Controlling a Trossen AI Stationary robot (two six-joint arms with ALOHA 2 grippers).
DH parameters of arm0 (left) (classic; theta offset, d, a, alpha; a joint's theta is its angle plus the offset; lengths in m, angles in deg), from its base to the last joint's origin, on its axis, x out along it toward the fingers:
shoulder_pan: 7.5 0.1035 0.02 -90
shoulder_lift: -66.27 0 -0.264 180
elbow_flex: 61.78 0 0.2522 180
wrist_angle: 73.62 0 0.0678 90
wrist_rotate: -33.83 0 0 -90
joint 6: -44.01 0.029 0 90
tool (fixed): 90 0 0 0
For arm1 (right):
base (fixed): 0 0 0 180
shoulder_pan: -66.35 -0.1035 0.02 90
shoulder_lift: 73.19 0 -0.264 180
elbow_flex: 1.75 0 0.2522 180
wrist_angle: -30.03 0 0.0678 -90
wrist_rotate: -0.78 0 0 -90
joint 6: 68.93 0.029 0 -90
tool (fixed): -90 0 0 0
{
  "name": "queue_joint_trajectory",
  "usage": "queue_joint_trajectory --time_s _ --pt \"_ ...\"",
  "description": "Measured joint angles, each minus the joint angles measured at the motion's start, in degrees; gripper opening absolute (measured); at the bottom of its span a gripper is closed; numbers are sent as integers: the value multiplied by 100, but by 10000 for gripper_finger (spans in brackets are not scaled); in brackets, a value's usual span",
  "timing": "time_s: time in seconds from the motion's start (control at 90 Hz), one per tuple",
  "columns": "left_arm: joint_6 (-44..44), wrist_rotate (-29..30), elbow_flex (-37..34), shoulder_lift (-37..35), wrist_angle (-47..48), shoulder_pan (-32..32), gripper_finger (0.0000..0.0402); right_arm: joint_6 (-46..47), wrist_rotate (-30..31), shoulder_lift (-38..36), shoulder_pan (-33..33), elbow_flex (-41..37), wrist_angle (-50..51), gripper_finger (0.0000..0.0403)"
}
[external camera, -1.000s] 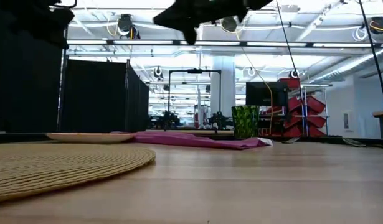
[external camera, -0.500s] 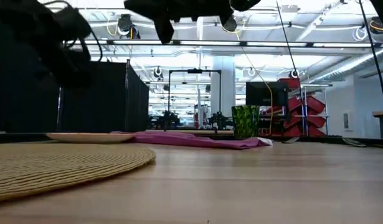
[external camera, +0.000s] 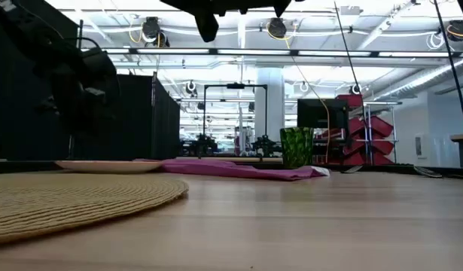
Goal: Set table place
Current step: Move the brown table mat
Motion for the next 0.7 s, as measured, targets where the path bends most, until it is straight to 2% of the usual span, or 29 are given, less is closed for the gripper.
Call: queue_joint_trajectory --time_s 0.378,0.7 --pt "-572 -157 -2 1048 -208 0 0 -157 -45 -31 -7 0 52 0" --pt "-715 -700 -2 1251 -270 -503 0 -375 -27 -346 -7 -2 384 0"
